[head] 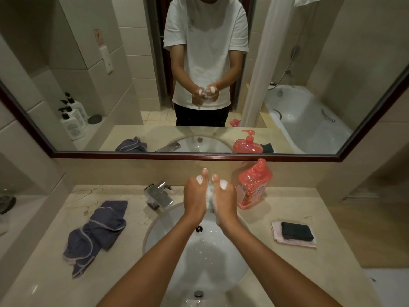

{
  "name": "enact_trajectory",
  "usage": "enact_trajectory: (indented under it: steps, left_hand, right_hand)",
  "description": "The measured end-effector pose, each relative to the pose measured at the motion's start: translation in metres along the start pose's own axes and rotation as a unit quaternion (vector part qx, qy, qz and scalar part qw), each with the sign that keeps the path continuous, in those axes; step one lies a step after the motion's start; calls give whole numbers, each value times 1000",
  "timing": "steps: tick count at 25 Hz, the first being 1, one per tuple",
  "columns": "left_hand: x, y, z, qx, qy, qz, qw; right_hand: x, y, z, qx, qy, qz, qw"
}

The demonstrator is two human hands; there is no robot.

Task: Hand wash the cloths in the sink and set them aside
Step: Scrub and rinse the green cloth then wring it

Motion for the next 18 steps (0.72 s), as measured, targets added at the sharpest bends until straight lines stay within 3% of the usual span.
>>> enact_trajectory:
  steps: [5,10,14,18]
  left_hand:
    - [-15,8,-1,12,24,11,1000]
    - [1,-1,-4,-17,-11,7,1000]
    - [-17,13,-10,2,44,32,999]
    - [5,3,-12,15,18,29,999]
  right_hand:
    - [17,-9,17,33,36,-13,999]
    - [-6,-1,6,-1,13,-4,1000]
    - [19,-13,21,64,42,-27,997]
    - [-7,1,-3,100,65,5,993]
Point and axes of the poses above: each hand's wrist, its own x-axis towards the middle knuckle, its own y-axis out of the palm, z = x × y, the point moved 2 cm from there along x, towards the middle knuckle, and after that the axes turned 1 degree about y, right-handed, at the moved point
